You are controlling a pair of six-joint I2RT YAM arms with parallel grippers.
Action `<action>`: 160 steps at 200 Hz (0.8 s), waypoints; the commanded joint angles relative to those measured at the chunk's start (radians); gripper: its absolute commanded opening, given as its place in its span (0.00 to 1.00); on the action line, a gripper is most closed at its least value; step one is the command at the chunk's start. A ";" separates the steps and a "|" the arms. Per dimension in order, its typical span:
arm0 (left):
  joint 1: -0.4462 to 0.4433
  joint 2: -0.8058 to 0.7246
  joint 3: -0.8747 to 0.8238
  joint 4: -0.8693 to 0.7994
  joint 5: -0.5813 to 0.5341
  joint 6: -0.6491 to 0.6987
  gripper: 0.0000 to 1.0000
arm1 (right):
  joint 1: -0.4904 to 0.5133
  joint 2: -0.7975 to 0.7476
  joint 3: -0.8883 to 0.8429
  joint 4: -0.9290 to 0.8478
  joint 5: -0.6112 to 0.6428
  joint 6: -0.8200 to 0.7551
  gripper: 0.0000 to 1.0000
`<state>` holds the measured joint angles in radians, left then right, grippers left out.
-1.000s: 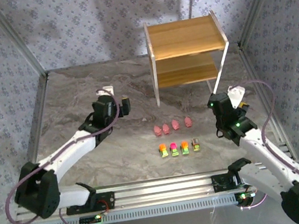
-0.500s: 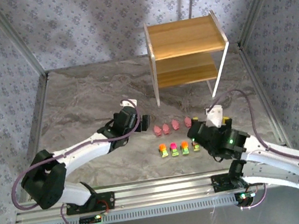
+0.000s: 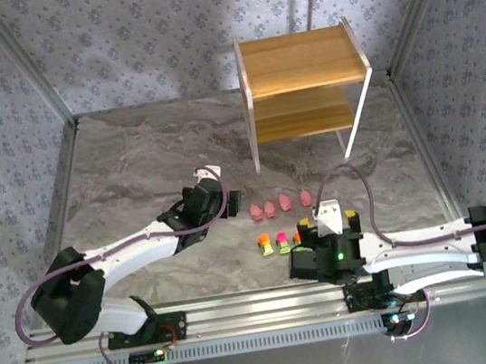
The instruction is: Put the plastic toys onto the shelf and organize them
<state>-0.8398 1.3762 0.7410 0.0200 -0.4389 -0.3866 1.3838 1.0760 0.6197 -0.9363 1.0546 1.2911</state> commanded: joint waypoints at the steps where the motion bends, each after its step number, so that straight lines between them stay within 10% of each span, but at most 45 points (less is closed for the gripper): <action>1: -0.003 -0.027 -0.002 0.006 -0.028 0.000 0.99 | 0.003 -0.015 -0.027 0.047 -0.091 0.014 0.92; 160: -0.004 0.021 0.029 -0.008 0.011 0.002 0.99 | -0.134 -0.204 -0.251 0.291 -0.406 -0.193 0.65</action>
<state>-0.8398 1.3907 0.7414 0.0185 -0.4347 -0.3866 1.2724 0.8543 0.3817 -0.6674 0.6781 1.1225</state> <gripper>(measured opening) 0.988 0.674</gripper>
